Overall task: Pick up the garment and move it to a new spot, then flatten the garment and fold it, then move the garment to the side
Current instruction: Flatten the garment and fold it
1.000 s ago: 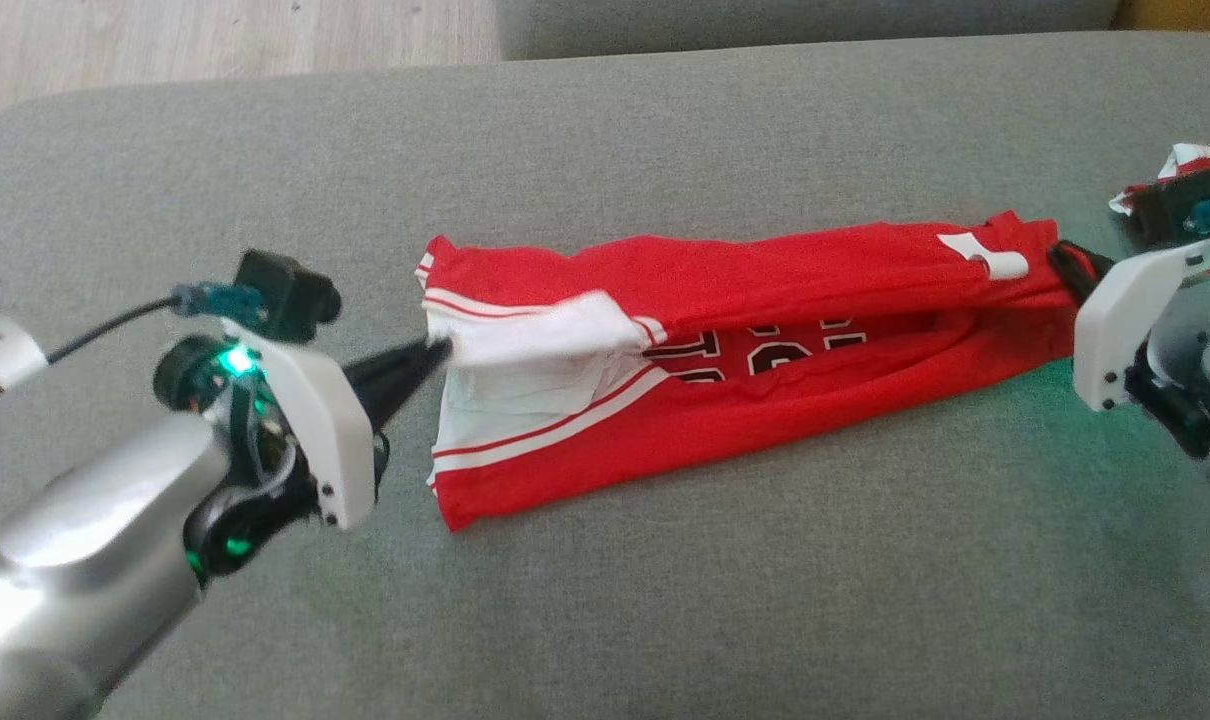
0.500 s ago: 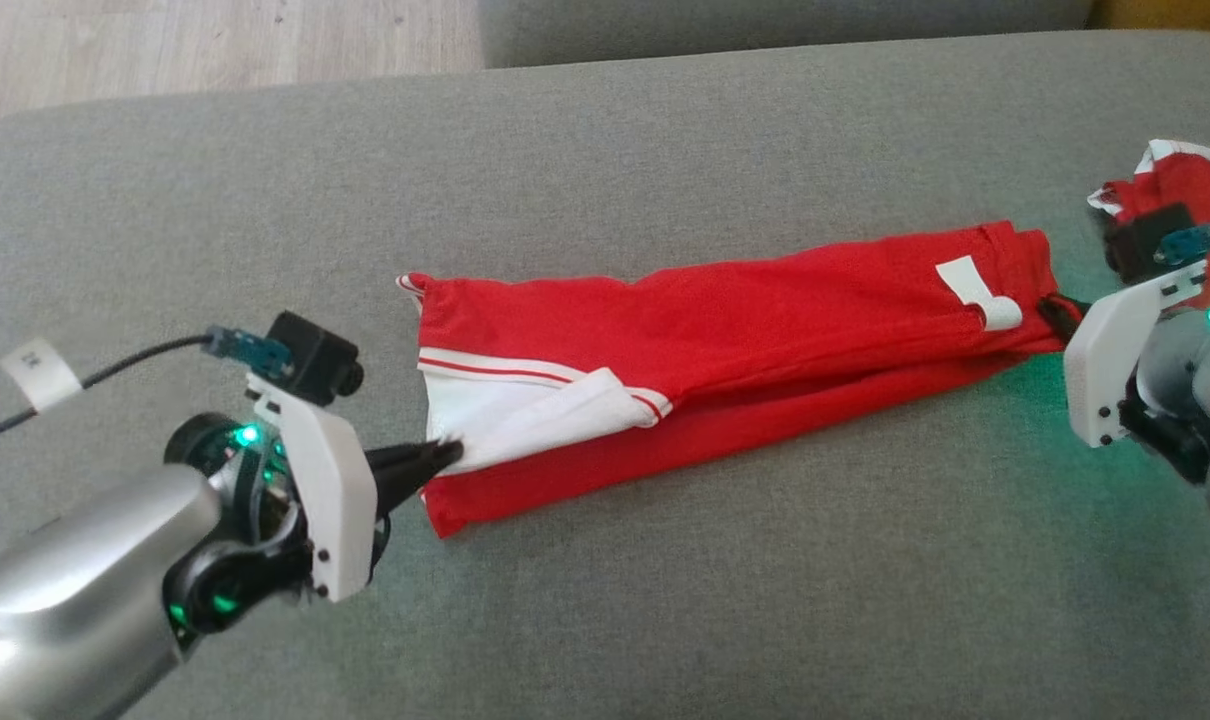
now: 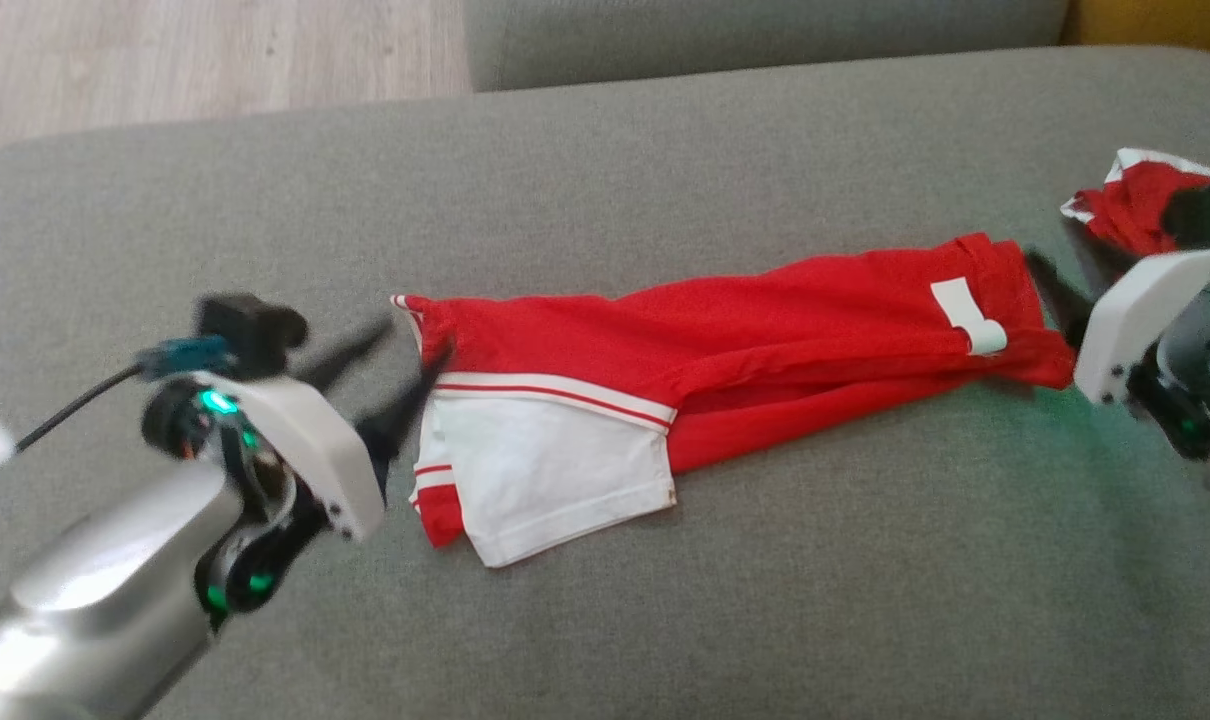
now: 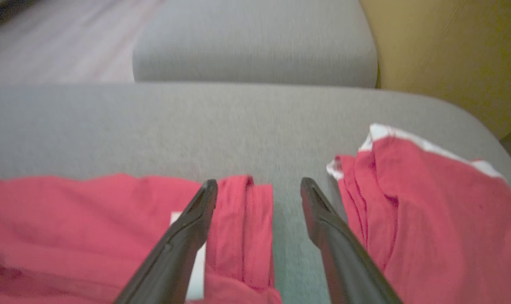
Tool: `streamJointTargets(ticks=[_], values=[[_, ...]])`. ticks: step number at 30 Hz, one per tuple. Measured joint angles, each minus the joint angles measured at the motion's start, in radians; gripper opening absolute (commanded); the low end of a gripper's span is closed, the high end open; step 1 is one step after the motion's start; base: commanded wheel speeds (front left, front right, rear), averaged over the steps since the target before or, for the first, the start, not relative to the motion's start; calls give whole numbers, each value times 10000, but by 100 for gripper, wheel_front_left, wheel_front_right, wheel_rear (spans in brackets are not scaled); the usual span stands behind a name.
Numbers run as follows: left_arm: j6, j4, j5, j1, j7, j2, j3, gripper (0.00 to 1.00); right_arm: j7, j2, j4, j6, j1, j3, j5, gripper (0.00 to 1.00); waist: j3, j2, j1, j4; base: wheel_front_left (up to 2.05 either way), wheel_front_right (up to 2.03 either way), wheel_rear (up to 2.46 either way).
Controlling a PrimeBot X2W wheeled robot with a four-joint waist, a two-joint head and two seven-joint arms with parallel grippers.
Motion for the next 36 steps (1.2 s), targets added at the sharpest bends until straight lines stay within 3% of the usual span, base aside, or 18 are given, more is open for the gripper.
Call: streamJointTargets(ticks=[3,6,10,16,19,23,26,32,36], values=[[449,370,767,-19,-2088,-359,665,100,-1216,222,-81,0,-84,-485,251,100,-197,0,0,-10,0,0,0],[706,757,1335,20,-3461,-564,978,100,-2700,485,157,0,-360,-905,54,100,-458,0,0,-12,0,0,0],[1248,1057,1448,466,-4063,-940,1818,100,-3150,1060,173,0,-358,-1797,-184,100,-869,0,-1,-20,0,0,0],[1670,562,2723,2077,-4117,-1810,4220,100,-3200,1467,-2000,0,617,-5906,-2861,100,-1329,0,-1,-10,0,0,0],[1643,403,3666,3152,-4115,-2393,5051,100,-3227,2347,-3359,0,2499,-7774,-4596,100,-1448,0,-2,25,0,0,0],[1195,276,4571,4504,-4115,-3358,6341,100,-3223,4111,-4815,0,5240,-9279,-6299,100,-1519,0,-2,8,0,0,0],[756,265,5338,5270,-4115,-4071,7214,100,-3223,4892,-5720,0,6421,-9929,-7147,100,-1496,0,-2,-68,0,0,0],[-100,307,6801,6324,-4115,-5306,8688,100,-3225,5068,-6512,0,7452,-10140,-8008,100,-1370,0,-1,-169,0,0,0],[-662,483,7427,6494,-4115,-5705,9352,100,-3225,5137,-6615,0,7646,-10086,-7858,100,-1251,0,-1,-170,0,0,0]])
